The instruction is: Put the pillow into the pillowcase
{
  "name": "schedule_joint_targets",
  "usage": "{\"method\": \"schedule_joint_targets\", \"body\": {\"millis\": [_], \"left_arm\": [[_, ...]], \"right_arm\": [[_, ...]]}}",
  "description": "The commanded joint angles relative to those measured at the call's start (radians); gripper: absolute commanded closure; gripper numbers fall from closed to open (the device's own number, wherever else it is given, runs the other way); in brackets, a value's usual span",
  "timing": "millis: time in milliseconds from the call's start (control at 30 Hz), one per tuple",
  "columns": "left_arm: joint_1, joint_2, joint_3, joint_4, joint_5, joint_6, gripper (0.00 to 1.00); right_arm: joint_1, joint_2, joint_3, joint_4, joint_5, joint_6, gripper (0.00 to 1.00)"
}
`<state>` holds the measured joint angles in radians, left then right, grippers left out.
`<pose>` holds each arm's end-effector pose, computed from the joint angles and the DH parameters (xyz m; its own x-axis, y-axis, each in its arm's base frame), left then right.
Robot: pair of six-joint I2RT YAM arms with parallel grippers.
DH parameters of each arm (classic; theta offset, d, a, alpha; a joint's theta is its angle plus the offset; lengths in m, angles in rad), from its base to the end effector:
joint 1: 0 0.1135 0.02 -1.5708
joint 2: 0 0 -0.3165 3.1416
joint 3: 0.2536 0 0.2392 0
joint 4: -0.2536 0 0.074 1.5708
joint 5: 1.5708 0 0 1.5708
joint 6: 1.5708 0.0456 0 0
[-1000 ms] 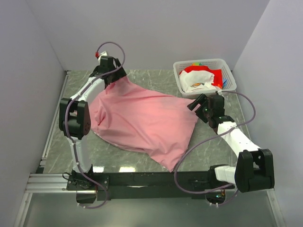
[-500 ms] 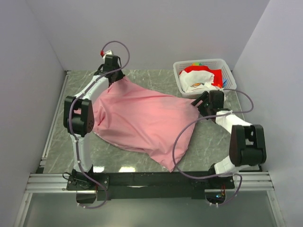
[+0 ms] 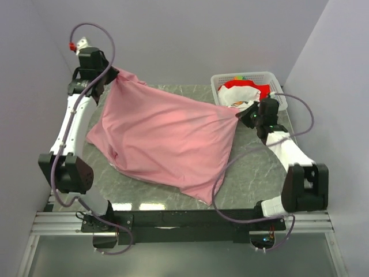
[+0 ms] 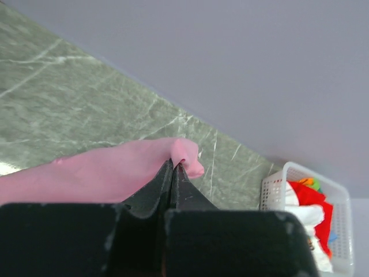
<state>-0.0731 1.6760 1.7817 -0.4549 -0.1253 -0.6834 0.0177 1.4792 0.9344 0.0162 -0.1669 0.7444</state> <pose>0.3886 -0.0227 0.4716 -0.2364 -0.6108 -0.7556 -0.2501 0.7897 -0.5602 0.3227 0.0133 0.3000 -0.4799 0.6597 -0.5783 0.2233 0.7293 0.6467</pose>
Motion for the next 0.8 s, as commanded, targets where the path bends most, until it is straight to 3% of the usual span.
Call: {"method": "schedule_joint_targets", "body": {"millis": [0, 100, 267, 300, 367, 467, 600, 767], "left_arm": [[0.070, -0.155, 0.047, 0.006, -0.089, -0.034, 0.99], [0.108, -0.238, 0.022, -0.002, -0.103, -0.033, 0.99], [0.131, -0.344, -0.024, -0.019, -0.102, -0.047, 0.99], [0.134, -0.376, -0.021, -0.022, -0.103, -0.048, 0.99], [0.148, -0.397, 0.008, -0.045, -0.088, -0.056, 0.99], [0.153, -0.417, 0.087, -0.088, -0.070, -0.064, 0.99], [0.153, -0.437, 0.182, -0.143, -0.099, -0.042, 0.99], [0.154, -0.469, 0.280, -0.225, -0.114, -0.024, 0.99]], "right_arm": [[-0.012, -0.296, 0.075, -0.082, 0.027, -0.066, 1.00], [-0.013, -0.434, 0.161, -0.120, 0.009, -0.089, 1.00], [0.065, -0.476, 0.383, -0.272, -0.033, -0.167, 1.00], [0.136, -0.490, 0.397, -0.315, 0.077, -0.221, 1.00], [0.160, -0.497, 0.414, -0.355, 0.148, -0.255, 1.00], [0.094, -0.491, 0.374, -0.375, 0.081, -0.241, 1.00], [0.162, -0.539, 0.316, -0.389, 0.148, -0.257, 1.00], [0.123, -0.654, 0.459, -0.490, 0.165, -0.274, 1.00]]}}
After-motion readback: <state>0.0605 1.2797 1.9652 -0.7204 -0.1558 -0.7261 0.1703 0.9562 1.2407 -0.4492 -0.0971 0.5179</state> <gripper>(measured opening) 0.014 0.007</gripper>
